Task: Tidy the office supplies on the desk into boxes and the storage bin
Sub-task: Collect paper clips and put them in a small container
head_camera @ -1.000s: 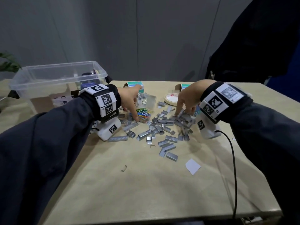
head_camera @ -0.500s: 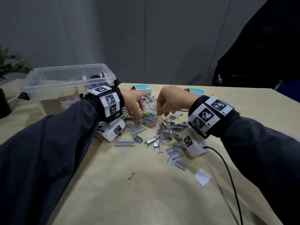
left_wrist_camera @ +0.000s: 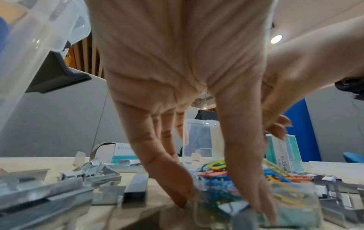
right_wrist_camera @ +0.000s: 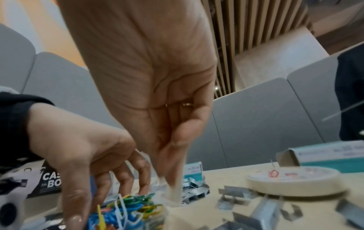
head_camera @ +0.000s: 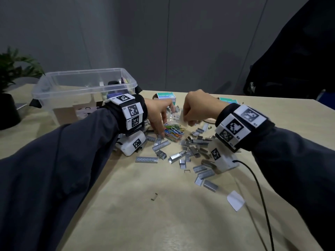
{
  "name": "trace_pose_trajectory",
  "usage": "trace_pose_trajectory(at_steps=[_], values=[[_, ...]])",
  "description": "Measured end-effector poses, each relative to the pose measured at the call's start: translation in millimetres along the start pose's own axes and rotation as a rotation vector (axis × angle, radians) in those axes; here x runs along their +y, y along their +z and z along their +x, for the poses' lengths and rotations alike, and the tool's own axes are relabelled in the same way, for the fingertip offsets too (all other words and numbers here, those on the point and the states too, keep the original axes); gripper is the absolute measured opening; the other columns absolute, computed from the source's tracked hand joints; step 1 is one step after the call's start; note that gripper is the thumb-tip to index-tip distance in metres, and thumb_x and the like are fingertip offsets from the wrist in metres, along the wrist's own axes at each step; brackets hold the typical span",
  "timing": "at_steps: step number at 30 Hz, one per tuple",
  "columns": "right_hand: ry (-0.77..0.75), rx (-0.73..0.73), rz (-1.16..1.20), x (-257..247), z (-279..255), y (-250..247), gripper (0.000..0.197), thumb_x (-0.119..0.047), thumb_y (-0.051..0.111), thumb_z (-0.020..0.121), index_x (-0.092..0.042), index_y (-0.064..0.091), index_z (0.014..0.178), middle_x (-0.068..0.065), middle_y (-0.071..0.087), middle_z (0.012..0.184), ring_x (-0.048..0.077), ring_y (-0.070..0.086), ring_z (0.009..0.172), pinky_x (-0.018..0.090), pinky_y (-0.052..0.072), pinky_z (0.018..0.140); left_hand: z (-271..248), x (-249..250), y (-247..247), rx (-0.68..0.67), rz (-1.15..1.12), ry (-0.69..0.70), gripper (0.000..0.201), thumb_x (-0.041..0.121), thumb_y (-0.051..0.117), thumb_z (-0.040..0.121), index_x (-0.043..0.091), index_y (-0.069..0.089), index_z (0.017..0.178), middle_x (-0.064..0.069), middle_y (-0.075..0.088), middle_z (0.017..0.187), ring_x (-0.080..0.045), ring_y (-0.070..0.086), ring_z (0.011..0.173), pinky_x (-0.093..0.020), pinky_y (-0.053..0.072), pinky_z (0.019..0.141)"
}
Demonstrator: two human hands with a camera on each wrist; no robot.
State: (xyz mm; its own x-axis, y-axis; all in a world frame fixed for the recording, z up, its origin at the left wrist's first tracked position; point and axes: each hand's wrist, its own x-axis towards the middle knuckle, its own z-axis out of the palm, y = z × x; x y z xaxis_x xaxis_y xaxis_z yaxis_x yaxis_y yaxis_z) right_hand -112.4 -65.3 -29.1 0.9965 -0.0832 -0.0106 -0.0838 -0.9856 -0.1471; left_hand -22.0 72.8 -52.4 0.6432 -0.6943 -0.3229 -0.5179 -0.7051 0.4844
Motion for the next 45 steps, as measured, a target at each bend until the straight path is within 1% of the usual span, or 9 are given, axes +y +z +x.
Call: trace_pose_trajectory(at_steps=[5, 11, 16, 20, 28, 35, 38, 42, 45], values=[[0.084, -0.045, -0.019, 14.7, -6.4, 2.1, 0.009, -0.002, 0.062, 0.088, -0.001, 0.071, 0.085, 0.008, 0.074, 0.072, 0.017, 0.069, 0.056, 0.032, 0.062, 0.067, -0.9, -2.1, -1.1, 0.000, -0.016, 0.026, 0.080, -0.002, 0.086, 0.062, 0.019, 0.037, 0.122, -0.009, 0.060, 0.109, -0.024, 0.066, 0.079, -0.030, 0.057, 0.061], [0.083, -0.231, 0.033, 16.5, -7.6, 8.1, 0.012, -0.011, 0.070, 0.082, -0.005, 0.079, 0.089, 0.006, 0.077, 0.081, 0.020, 0.075, 0.082, 0.031, 0.061, 0.075, -5.8, 2.5, 3.7, 0.065, 0.062, 0.068, 0.083, 0.012, 0.092, 0.055, 0.019, 0.038, 0.118, -0.003, 0.058, 0.115, -0.015, 0.062, 0.077, -0.035, 0.059, 0.067], [0.072, -0.225, 0.053, 10.9, -12.5, 11.0, 0.013, -0.013, 0.070, 0.085, -0.007, 0.078, 0.092, 0.004, 0.076, 0.082, 0.014, 0.066, 0.069, 0.018, 0.053, 0.056, -11.6, 5.2, 4.2, 0.075, 0.031, 0.032, 0.082, 0.009, 0.091, 0.057, 0.016, 0.037, 0.118, -0.009, 0.061, 0.108, -0.014, 0.063, 0.071, -0.030, 0.058, 0.058], [0.090, -0.186, 0.003, 5.2, -10.7, 12.2, 0.014, -0.012, 0.068, 0.087, -0.005, 0.078, 0.095, 0.007, 0.076, 0.085, 0.019, 0.065, 0.066, 0.019, 0.048, 0.049, -17.9, 7.6, 7.8, 0.121, -0.006, -0.012, 0.082, 0.010, 0.092, 0.057, 0.017, 0.036, 0.116, -0.009, 0.060, 0.101, -0.019, 0.065, 0.075, -0.024, 0.055, 0.051], [0.107, -0.197, 0.022, -1.7, -11.7, 16.7, 0.019, -0.005, 0.057, 0.093, 0.003, 0.071, 0.103, 0.014, 0.073, 0.096, 0.024, 0.064, 0.073, 0.028, 0.054, 0.060, -24.5, 15.4, 14.1, 0.150, -0.102, -0.125, 0.086, 0.000, 0.087, 0.062, 0.010, 0.032, 0.129, -0.019, 0.060, 0.106, -0.032, 0.071, 0.080, -0.045, 0.060, 0.072], [0.133, -0.191, 0.048, -13.0, -16.2, 13.2, 0.017, -0.001, 0.049, 0.094, -0.002, 0.063, 0.084, 0.005, 0.062, 0.069, 0.012, 0.054, 0.047, 0.019, 0.046, 0.044, -28.2, 18.4, 14.2, 0.147, -0.181, -0.150, 0.089, -0.004, 0.087, 0.060, 0.008, 0.031, 0.128, -0.021, 0.064, 0.105, -0.035, 0.072, 0.080, -0.049, 0.060, 0.072], [0.173, -0.195, 0.125, -16.0, -15.4, 13.6, 0.024, 0.002, 0.043, 0.095, -0.003, 0.055, 0.074, 0.008, 0.066, 0.070, 0.011, 0.057, 0.043, 0.021, 0.052, 0.049, -30.3, 20.4, 15.9, 0.143, -0.210, -0.158, 0.091, -0.003, 0.087, 0.061, 0.009, 0.029, 0.131, -0.022, 0.065, 0.106, -0.033, 0.072, 0.079, -0.047, 0.060, 0.073], [0.198, -0.184, 0.214, -18.6, -17.2, 13.5, 0.020, 0.004, 0.040, 0.097, 0.004, 0.055, 0.083, 0.022, 0.071, 0.088, 0.031, 0.072, 0.076, 0.041, 0.061, 0.077, -33.6, 21.7, 16.7, 0.143, -0.237, -0.157, 0.094, 0.000, 0.087, 0.060, 0.008, 0.030, 0.134, -0.021, 0.067, 0.105, -0.033, 0.072, 0.082, -0.046, 0.060, 0.075], [0.212, -0.153, 0.256, -20.1, -20.1, 11.6, 0.026, 0.002, 0.040, 0.096, 0.002, 0.053, 0.073, 0.021, 0.071, 0.090, 0.034, 0.073, 0.090, 0.042, 0.059, 0.084, -37.8, 20.9, 15.9, 0.132, -0.262, -0.165, 0.086, 0.001, 0.087, 0.060, 0.004, 0.039, 0.131, -0.020, 0.069, 0.104, -0.031, 0.073, 0.082, -0.044, 0.060, 0.075]])
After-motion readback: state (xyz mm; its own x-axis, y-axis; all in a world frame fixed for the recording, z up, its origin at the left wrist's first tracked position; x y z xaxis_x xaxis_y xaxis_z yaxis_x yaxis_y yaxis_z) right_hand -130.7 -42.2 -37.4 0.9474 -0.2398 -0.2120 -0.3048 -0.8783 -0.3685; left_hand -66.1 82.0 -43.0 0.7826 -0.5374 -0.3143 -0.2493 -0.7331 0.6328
